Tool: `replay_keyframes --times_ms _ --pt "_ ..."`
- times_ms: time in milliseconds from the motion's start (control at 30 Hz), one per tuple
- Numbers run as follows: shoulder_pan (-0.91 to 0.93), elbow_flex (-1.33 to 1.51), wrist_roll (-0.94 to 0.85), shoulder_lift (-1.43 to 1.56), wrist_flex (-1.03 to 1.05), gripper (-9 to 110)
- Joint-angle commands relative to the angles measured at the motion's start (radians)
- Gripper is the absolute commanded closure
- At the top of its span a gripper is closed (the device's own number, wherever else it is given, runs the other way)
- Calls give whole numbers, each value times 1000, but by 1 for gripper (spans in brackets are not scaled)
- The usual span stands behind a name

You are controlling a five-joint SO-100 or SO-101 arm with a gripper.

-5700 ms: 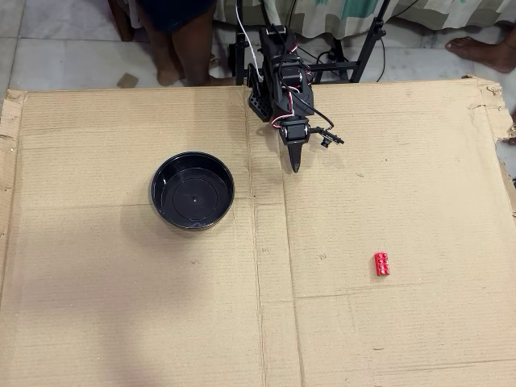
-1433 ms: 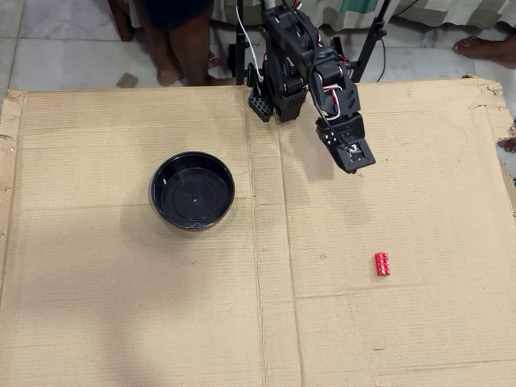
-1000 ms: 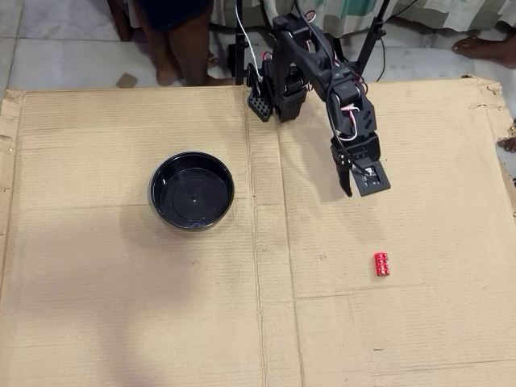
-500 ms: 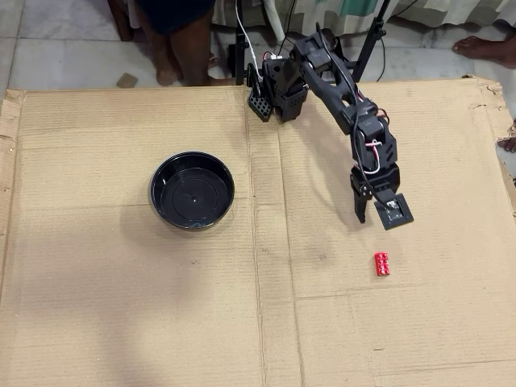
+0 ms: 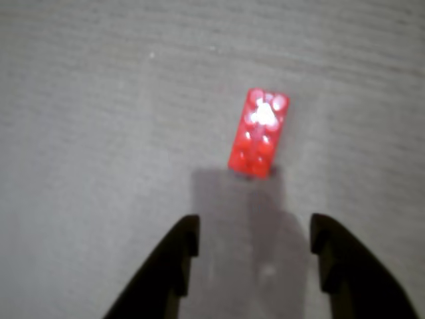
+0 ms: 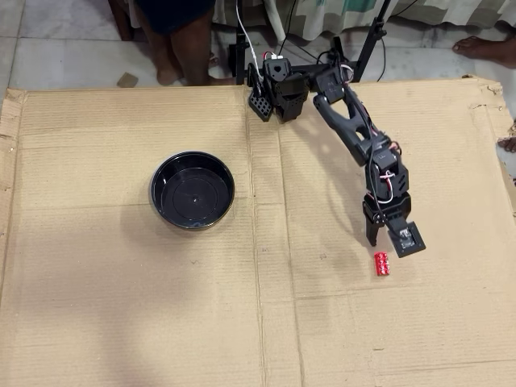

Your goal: Grasp a lego block and put it in the bin.

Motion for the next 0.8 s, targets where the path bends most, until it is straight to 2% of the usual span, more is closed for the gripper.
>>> replay_keyframes --times_ms 0,267,767 --pt "-3 -140 9 -49 -14 82" --pt "2 -351 8 -233 -14 82" --pt "9 -380 8 -347 -15 82"
